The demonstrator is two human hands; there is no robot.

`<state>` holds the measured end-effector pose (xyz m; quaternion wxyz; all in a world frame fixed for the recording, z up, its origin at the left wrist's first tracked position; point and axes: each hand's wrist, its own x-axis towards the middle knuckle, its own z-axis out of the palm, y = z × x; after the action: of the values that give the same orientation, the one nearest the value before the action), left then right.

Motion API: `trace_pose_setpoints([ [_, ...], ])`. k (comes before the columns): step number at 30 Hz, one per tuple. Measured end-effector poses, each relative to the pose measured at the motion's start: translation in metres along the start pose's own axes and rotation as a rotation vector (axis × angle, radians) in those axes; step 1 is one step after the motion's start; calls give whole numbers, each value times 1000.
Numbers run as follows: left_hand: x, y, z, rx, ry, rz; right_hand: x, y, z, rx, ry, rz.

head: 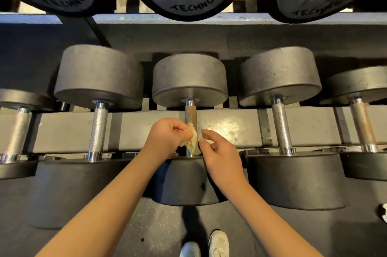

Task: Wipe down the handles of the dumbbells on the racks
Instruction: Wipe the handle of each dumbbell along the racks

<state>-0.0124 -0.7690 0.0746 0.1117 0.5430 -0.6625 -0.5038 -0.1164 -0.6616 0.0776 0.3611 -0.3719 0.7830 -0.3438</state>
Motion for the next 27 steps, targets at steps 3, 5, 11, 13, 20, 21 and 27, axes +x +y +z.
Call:
trace_pose_setpoints([
  [3,1,15,-1,-91,-9,63,23,-7,-10,238,-129,-12],
  [5,3,23,-3,-85,2,128,37,-15,-15,332,-170,17],
  [11,5,30,-15,219,354,494,57,-6,-17,290,45,153],
  [13,6,28,-19,336,416,590,63,-5,-10,188,117,135],
  [20,10,25,-22,406,398,456,75,0,3,122,37,100],
  [21,11,24,-23,418,373,436,76,1,4,125,39,106],
  [27,7,25,-24,454,349,427,95,-14,12,139,138,65],
])
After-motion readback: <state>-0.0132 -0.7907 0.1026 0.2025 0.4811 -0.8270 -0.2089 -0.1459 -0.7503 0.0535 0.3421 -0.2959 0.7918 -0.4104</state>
